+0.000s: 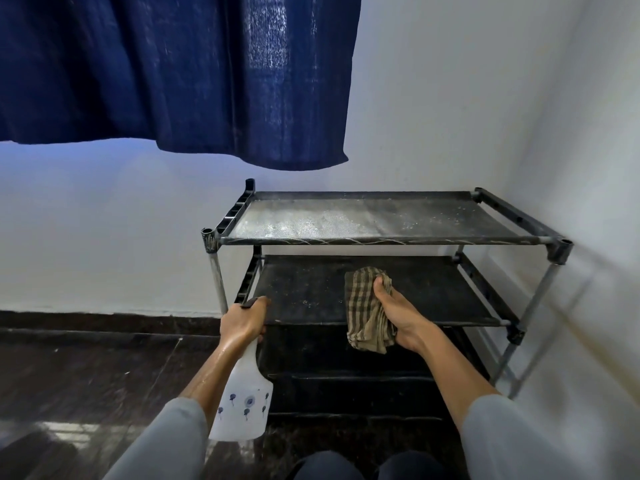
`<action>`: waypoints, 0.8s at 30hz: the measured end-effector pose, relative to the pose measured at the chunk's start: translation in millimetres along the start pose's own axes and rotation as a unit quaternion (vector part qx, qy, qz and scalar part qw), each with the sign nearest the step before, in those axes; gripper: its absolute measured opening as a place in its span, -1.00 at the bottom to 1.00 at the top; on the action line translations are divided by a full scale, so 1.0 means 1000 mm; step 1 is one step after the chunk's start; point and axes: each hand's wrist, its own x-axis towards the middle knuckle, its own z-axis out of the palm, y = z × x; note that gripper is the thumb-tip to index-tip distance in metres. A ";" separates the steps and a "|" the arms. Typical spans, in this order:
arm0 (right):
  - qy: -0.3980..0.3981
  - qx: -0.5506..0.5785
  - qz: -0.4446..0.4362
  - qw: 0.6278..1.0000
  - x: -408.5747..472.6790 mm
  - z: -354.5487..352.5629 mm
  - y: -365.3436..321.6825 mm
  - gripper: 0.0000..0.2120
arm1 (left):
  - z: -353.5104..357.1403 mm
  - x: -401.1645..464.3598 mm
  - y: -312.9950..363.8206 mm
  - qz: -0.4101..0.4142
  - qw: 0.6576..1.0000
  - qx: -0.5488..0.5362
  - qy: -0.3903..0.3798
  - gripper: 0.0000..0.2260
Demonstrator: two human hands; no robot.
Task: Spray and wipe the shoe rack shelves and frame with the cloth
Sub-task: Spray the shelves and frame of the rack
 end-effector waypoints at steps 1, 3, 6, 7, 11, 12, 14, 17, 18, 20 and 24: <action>0.001 0.003 -0.002 1.000 0.001 -0.001 -0.001 -0.57 | 0.001 0.001 0.001 0.003 1.000 0.013 0.011 -0.67; 0.007 0.006 -0.005 1.000 0.002 -0.005 -0.003 -0.56 | 0.002 0.003 0.001 0.010 0.999 0.033 0.015 -0.64; 0.017 0.010 -0.005 1.000 0.000 -0.011 -0.006 -0.56 | 0.003 0.005 0.000 0.021 0.998 0.064 0.020 -0.64; 0.020 0.015 -0.005 1.000 -0.001 -0.013 -0.007 -0.56 | 0.003 0.005 0.000 0.019 0.995 0.092 0.034 -0.64; 0.028 0.027 -0.009 0.999 -0.005 -0.021 -0.009 -0.58 | 0.007 0.001 0.002 0.007 0.986 0.149 0.079 -0.64; 0.029 0.028 -0.008 0.999 -0.006 -0.023 -0.009 -0.58 | 0.008 -0.001 0.004 0.013 0.985 0.148 0.086 -0.70; 0.030 0.031 -0.008 0.999 -0.008 -0.026 -0.010 -0.59 | 0.011 -0.001 0.007 0.023 0.987 0.131 0.090 -0.82; 0.033 0.038 -0.007 0.999 -0.011 -0.031 -0.010 -0.60 | 0.013 -0.002 0.011 0.052 0.991 0.094 0.075 -0.75; 0.034 0.038 -0.007 0.999 -0.011 -0.033 -0.010 -0.60 | 0.014 -0.002 0.012 0.062 0.992 0.083 0.073 -0.75; 0.037 0.039 -0.007 0.999 -0.013 -0.035 -0.010 -0.62 | 0.017 -0.003 0.013 0.072 0.990 0.089 0.081 -0.75; 0.044 0.040 -0.004 0.998 -0.014 -0.043 -0.012 -0.68 | 0.028 -0.006 0.019 0.083 0.987 0.116 0.069 -0.80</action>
